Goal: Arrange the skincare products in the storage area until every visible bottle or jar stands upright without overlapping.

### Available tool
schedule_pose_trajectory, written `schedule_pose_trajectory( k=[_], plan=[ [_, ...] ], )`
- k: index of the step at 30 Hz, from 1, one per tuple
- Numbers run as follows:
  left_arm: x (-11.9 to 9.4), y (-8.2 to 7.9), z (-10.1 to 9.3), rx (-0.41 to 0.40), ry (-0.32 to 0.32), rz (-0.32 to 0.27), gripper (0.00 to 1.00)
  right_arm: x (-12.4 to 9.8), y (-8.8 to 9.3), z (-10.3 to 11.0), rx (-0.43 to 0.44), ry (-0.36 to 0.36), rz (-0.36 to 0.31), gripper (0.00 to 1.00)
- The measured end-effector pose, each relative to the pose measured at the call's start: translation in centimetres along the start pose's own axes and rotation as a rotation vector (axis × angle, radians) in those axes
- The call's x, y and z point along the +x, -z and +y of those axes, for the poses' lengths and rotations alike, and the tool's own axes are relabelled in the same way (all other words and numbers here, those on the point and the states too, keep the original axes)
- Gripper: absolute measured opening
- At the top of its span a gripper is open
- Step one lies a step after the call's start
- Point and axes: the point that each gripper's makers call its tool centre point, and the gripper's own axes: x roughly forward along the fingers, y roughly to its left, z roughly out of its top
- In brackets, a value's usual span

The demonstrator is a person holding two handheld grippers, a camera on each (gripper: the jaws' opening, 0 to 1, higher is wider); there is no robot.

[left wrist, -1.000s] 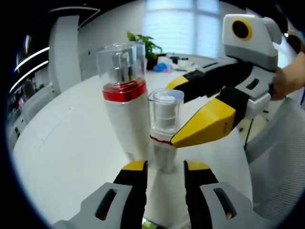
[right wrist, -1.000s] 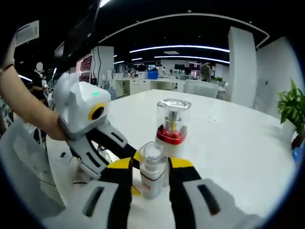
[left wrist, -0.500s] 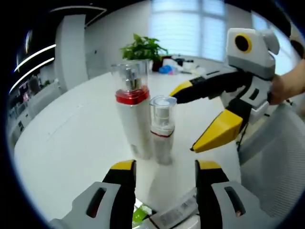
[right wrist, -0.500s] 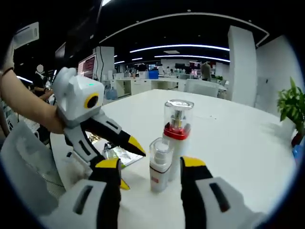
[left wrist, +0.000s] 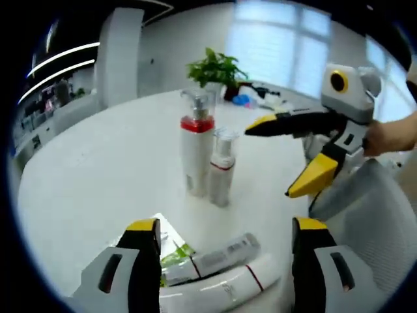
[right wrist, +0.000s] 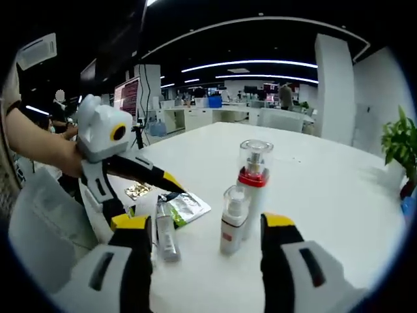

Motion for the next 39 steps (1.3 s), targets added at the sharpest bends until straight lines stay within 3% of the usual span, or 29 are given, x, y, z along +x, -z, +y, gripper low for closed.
schedule_pose_trajectory(
  k=[8, 17, 26, 34, 39],
  plan=[
    [-3.6, 0.7, -0.2, -0.1, -0.048, -0.051, 0.97, -1.5, 0.0, 1.5, 0.013, -0.026, 0.009, 0.79],
    [-7.4, 2.5, -1.0, -0.171, -0.102, -0.07, 0.97, -2.9, -0.1, 2.9, 0.023, -0.04, 0.014, 0.85],
    [-11.7, 3.7, -0.7, -0.237, -0.242, -0.113, 0.97, -4.1, 0.3, 3.8, 0.058, -0.062, 0.016, 0.88],
    [-14.0, 4.2, -1.2, -0.285, -0.342, -0.134, 0.97, -4.1, 0.2, 4.5, 0.065, -0.098, 0.014, 0.88],
    [-14.6, 4.6, -1.4, -0.261, -0.396, -0.099, 0.97, -4.1, 0.6, 4.8, 0.059, -0.112, 0.033, 0.88]
  ],
)
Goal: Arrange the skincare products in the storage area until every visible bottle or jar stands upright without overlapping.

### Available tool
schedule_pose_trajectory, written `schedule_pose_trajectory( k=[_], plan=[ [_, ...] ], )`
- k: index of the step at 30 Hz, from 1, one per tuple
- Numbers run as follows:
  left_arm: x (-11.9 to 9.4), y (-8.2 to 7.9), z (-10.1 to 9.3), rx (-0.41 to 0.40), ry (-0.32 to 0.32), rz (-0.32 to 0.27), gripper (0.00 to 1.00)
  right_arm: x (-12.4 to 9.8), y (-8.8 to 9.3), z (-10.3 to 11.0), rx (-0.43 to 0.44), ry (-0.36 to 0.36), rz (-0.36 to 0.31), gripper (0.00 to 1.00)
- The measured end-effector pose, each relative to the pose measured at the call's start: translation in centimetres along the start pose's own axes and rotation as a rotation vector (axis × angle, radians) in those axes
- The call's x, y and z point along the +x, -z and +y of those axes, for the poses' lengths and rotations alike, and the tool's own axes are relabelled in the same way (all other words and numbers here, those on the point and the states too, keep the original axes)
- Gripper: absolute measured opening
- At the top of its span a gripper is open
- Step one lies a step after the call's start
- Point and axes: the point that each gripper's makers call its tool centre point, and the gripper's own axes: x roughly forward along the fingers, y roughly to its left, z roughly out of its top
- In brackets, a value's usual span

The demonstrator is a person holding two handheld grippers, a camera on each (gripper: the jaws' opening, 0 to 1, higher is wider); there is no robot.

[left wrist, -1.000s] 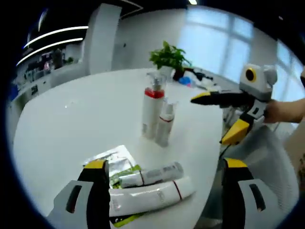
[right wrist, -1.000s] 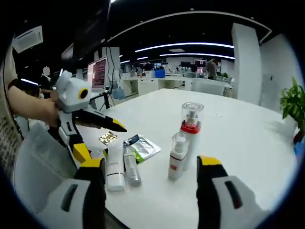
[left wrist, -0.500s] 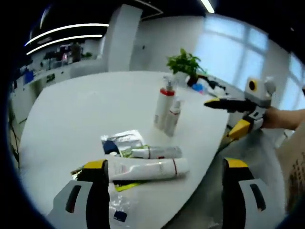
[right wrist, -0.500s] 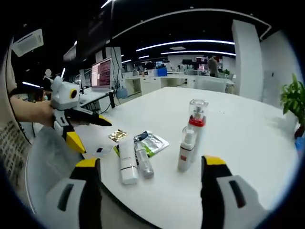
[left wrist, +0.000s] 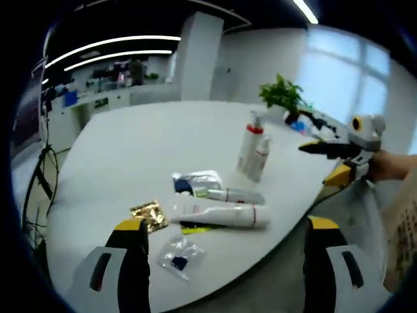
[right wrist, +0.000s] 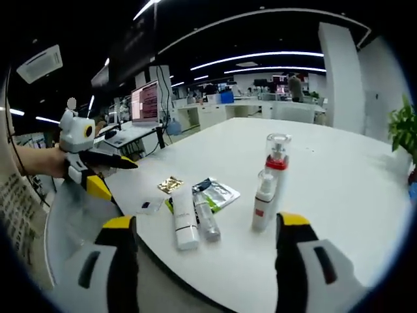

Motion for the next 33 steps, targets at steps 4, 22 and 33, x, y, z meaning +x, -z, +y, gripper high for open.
schedule_pose_trajectory(
  k=[4, 22, 33],
  plan=[
    [-0.2, -0.5, -0.1, -0.018, -0.031, -0.009, 0.97, 0.1, 0.3, 0.2, -0.015, -0.008, 0.016, 0.88],
    [0.0, -0.8, 0.2, -0.036, -0.023, -0.007, 0.97, 2.0, 0.5, 1.3, -0.011, -0.05, 0.077, 0.78],
    [-1.4, -1.0, 0.7, -0.068, -0.027, -0.049, 0.97, 6.5, 0.9, 4.8, -0.124, -0.16, 0.163, 0.67]
  ],
)
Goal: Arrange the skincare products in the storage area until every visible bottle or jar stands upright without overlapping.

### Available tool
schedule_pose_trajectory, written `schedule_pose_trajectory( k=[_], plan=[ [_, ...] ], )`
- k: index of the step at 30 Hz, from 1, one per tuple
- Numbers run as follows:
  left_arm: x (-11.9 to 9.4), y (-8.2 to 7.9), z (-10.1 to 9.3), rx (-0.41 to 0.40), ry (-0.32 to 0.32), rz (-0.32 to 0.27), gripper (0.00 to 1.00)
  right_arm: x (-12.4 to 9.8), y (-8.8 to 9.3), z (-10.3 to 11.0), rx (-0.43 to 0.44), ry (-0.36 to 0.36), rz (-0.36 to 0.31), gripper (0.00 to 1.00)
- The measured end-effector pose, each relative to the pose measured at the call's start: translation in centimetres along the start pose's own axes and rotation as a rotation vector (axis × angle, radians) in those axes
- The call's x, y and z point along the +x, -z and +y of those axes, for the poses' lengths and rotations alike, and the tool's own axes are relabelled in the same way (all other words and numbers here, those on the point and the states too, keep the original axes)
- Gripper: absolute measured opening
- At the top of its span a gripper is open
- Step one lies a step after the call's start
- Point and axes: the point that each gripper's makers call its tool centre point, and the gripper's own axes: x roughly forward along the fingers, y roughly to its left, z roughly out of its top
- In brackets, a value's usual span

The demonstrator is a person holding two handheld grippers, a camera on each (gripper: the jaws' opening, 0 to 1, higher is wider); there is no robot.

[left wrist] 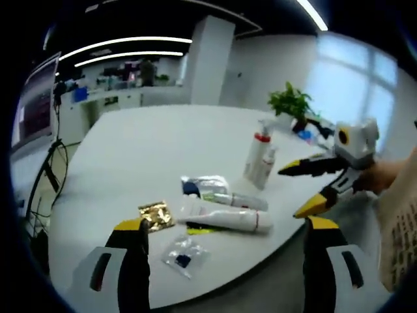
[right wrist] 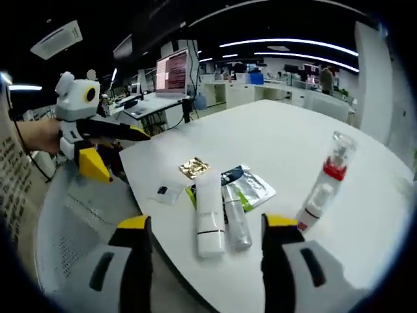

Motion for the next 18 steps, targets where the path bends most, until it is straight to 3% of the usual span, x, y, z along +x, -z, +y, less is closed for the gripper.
schedule_pose_trajectory(
  k=[7, 8, 18],
  plan=[
    [-0.2, -0.1, 0.3, -0.002, -0.005, -0.016, 0.96, 3.3, -0.3, 0.8, -0.066, -0.058, 0.052, 0.58],
    [-0.3, 0.0, 0.2, -0.002, -0.004, -0.013, 0.96, 4.2, 0.0, 1.1, -0.115, -0.076, 0.079, 0.58],
    [-0.2, -0.4, 0.0, -0.011, 0.009, -0.033, 0.97, 8.4, 0.8, 2.2, -0.222, -0.125, 0.178, 0.55]
  ],
)
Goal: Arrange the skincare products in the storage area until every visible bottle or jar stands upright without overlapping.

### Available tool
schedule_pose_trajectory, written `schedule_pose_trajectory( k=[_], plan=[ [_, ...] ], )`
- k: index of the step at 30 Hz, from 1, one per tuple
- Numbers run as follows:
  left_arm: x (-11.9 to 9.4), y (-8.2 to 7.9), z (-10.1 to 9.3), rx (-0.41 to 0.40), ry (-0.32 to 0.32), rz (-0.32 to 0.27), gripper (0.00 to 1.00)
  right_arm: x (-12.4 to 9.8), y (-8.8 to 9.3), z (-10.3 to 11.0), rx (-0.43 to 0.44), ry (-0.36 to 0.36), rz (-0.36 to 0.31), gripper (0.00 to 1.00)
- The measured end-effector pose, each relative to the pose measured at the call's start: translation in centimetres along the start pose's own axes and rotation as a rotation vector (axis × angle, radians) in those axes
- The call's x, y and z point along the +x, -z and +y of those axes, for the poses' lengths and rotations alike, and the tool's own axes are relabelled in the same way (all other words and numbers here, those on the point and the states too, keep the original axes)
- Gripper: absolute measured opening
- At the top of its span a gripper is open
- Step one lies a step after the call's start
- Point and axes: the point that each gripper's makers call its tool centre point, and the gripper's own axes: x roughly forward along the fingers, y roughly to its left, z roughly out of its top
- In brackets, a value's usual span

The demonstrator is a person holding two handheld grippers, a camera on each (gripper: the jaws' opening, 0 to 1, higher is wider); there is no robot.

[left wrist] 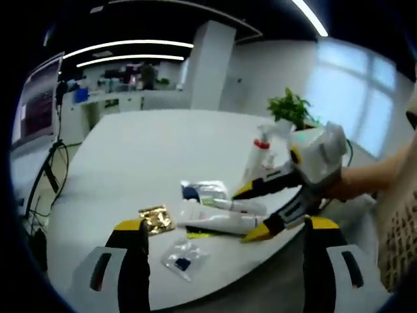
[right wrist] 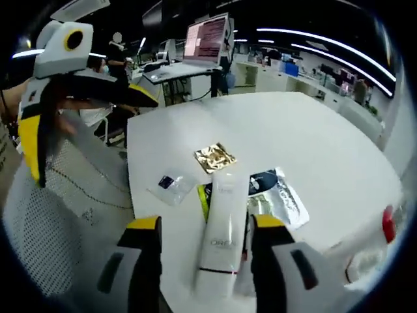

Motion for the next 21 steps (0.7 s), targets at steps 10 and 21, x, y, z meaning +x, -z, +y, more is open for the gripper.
schedule_pose_trajectory(
  k=[10, 21],
  plan=[
    [0.1, 0.0, -0.1, -0.005, 0.013, -0.006, 0.97, 3.2, 0.7, -1.6, -0.016, 0.009, 0.112, 0.49],
    [0.2, 0.1, 0.2, 0.001, 0.012, -0.006, 0.97, 5.6, 1.1, -2.9, 0.007, 0.009, 0.222, 0.41]
  ],
)
